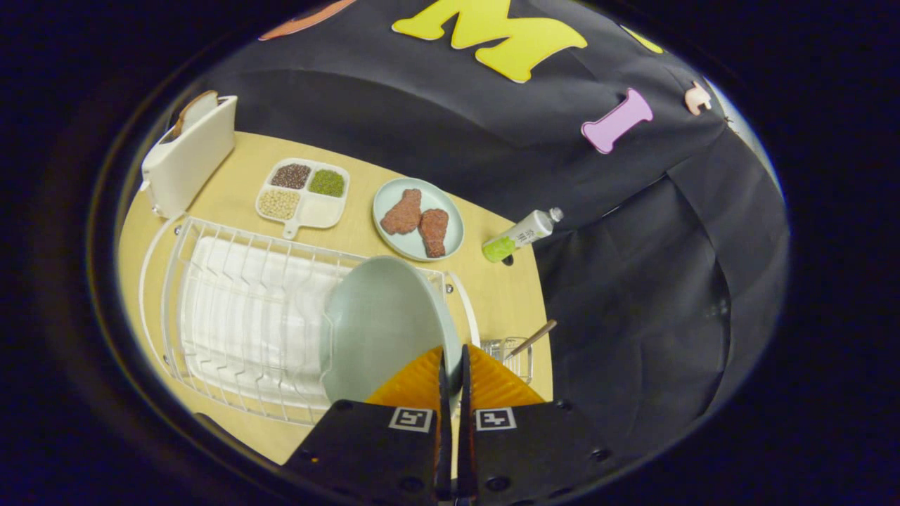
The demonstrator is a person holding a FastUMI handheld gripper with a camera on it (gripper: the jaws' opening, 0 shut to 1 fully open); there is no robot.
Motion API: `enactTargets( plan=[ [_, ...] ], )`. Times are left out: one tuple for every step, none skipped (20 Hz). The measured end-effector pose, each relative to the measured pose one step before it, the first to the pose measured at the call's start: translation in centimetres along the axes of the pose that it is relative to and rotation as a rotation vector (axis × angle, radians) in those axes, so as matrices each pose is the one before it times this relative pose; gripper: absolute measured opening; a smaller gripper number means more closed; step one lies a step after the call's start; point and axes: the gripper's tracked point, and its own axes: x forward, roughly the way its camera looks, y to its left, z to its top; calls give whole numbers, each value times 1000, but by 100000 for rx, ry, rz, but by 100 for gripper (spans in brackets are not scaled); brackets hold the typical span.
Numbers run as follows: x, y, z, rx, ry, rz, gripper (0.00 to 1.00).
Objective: Take the plate from the dish rack, then take the spoon from the basket and place it into the plate.
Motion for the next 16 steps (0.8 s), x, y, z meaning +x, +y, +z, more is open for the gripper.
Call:
enactTargets(
  plan=[
    [-198,-36,-138,151,-43,-599,9],
    [-113,-36,-40,754,-352,-597,8],
    [-24,-239,28,570,-718,-1114,8],
    [19,-17,-221,-269,81,-1183,8],
    [-91,-80,-118,566,-258,-1389,8],
    [11,120,-62,-61,-396,-1917,8],
    [-234,113,-115,-536,-534,-1716,8],
    [-372,150,-122,-739,-872,-1162,8],
    [-420,164,-107,-1105,-608,-1128,8],
    [-269,-468,-194,-588,-529,-3556,9],
    [-723,-824,303,-733,-2508,-3728,9],
    [-195,-452,259,-819,-1540,-1009,8],
    [-281,6,-418,-485,422,1565,8],
    [-446,265,-317,-214,-1081,3030,8],
    [-385,148,-203,405,-1112,3277,8],
    [-143,-106,-403,794,-908,2978,8]
  ],
)
